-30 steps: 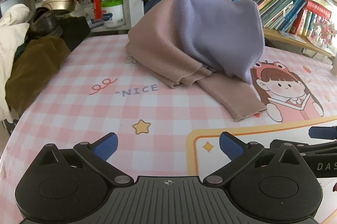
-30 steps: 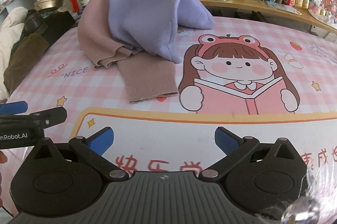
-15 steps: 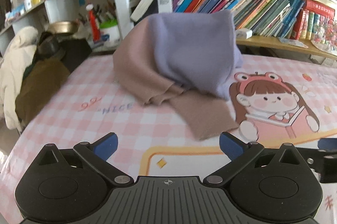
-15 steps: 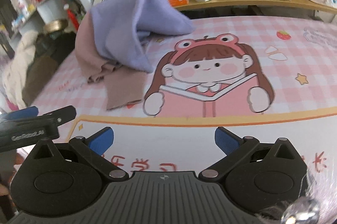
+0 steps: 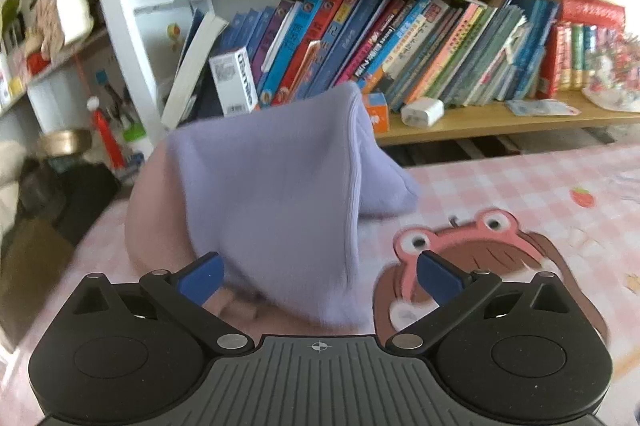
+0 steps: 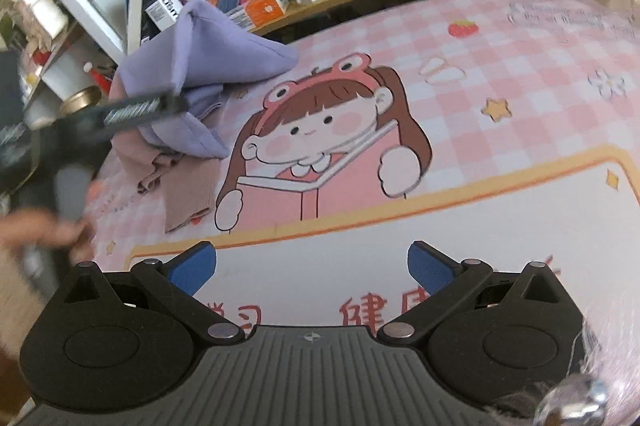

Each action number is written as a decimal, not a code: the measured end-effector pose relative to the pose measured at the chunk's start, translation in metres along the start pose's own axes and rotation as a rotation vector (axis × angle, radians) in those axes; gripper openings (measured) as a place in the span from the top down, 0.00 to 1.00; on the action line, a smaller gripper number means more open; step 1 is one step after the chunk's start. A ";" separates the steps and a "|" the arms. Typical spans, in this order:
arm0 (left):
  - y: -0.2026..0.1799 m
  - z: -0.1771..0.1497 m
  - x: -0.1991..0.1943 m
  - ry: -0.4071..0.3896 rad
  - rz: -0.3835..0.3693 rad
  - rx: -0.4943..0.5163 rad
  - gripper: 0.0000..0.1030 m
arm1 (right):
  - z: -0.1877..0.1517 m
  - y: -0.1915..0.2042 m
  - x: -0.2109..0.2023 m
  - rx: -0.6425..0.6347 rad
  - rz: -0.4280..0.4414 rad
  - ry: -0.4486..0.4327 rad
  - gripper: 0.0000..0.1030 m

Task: Fold clothes
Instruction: 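Reach the left tool to the lavender sweater edge and close on it, then lift the sweater with the left tool while the right tool grasps it too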

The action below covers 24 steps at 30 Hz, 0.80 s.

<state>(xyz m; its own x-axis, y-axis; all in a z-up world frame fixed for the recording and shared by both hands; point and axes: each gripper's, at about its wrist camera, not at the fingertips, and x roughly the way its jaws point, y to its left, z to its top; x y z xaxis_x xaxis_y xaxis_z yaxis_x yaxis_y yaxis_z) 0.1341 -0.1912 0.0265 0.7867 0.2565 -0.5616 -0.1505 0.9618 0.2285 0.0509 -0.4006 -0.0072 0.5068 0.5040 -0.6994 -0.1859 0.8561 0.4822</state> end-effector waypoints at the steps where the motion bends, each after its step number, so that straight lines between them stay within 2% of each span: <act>1: -0.005 0.003 0.009 0.011 0.029 0.015 0.00 | 0.000 -0.003 -0.001 0.013 0.004 0.007 0.00; 3: -0.012 0.007 0.027 0.037 0.080 0.042 0.00 | -0.002 -0.007 -0.003 0.033 0.007 0.021 0.00; 9: -0.014 0.007 0.058 0.072 0.111 0.095 0.00 | -0.005 -0.022 -0.010 0.112 0.017 0.033 0.00; 10: -0.013 0.005 0.060 0.076 0.130 0.105 0.04 | -0.005 -0.024 -0.010 0.129 0.023 0.034 0.00; 11: -0.012 0.003 0.063 0.079 0.150 0.116 0.17 | -0.005 -0.025 -0.011 0.140 0.028 0.034 0.00; 12: -0.010 0.001 0.065 0.082 0.166 0.122 0.24 | -0.004 -0.025 -0.011 0.147 0.031 0.033 0.00; 13: -0.005 0.001 0.065 0.086 0.168 0.112 0.41 | -0.003 -0.024 -0.012 0.144 0.034 0.031 0.00; 14: 0.001 0.001 0.065 0.091 0.168 0.098 0.68 | -0.002 -0.023 -0.012 0.133 0.037 0.029 0.00; 16: 0.018 0.000 0.061 0.095 0.149 0.046 0.90 | 0.000 -0.019 -0.013 0.112 0.042 0.025 0.00; 17: 0.025 -0.002 0.055 0.086 0.144 0.032 0.95 | 0.001 -0.017 -0.013 0.102 0.045 0.022 0.00; 21: 0.043 -0.016 0.014 0.038 0.099 0.007 0.96 | 0.005 -0.013 -0.015 0.072 0.084 0.012 0.00; 24: 0.046 -0.025 -0.028 -0.004 0.040 -0.006 0.96 | 0.012 -0.018 -0.014 0.117 0.173 0.026 0.00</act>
<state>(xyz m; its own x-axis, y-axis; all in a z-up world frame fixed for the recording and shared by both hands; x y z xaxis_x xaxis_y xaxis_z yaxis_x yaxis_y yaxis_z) 0.0904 -0.1518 0.0329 0.7826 0.2942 -0.5487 -0.1856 0.9515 0.2455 0.0572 -0.4244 0.0002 0.4536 0.6461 -0.6138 -0.1687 0.7386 0.6527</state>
